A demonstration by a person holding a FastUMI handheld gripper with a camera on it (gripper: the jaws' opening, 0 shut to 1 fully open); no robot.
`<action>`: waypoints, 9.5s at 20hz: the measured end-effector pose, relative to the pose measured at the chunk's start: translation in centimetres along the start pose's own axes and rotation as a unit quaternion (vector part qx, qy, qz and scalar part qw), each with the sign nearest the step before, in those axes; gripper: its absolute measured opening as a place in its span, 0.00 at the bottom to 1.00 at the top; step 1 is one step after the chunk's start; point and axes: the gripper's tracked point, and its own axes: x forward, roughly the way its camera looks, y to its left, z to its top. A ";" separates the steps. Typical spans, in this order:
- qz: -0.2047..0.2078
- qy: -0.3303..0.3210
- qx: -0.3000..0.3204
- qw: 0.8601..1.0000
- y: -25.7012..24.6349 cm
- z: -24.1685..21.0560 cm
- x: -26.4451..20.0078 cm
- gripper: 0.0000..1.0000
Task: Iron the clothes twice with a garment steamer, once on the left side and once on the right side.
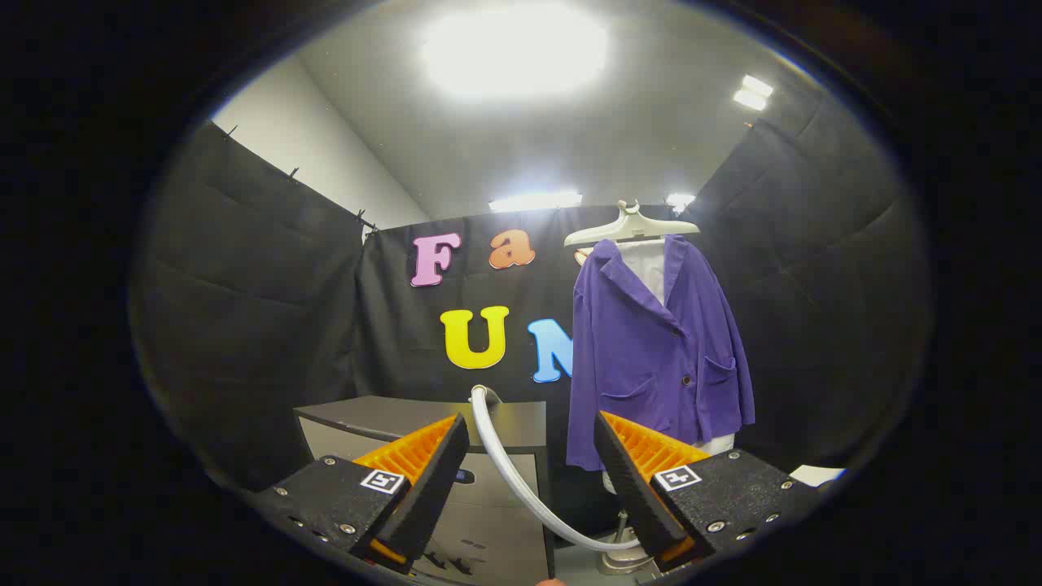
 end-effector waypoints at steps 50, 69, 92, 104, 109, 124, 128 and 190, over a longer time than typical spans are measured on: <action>0.005 0.021 -0.004 1.000 1.1 -0.2 -0.6 0.95; 0.015 0.023 -0.002 1.000 2.5 0.2 -0.4 0.95; 0.092 0.047 0.004 0.995 3.8 7.0 15.3 0.95; 0.153 0.229 0.056 0.960 5.8 2.2 35.5 0.95; 0.175 0.332 0.088 0.923 8.4 -2.5 40.4 0.94; 0.152 0.545 0.128 0.815 11.2 -17.9 45.2 0.74; 0.162 0.566 0.200 0.783 12.3 -18.3 44.6 0.50; 0.037 0.259 0.151 0.953 -14.4 -1.1 27.3 0.36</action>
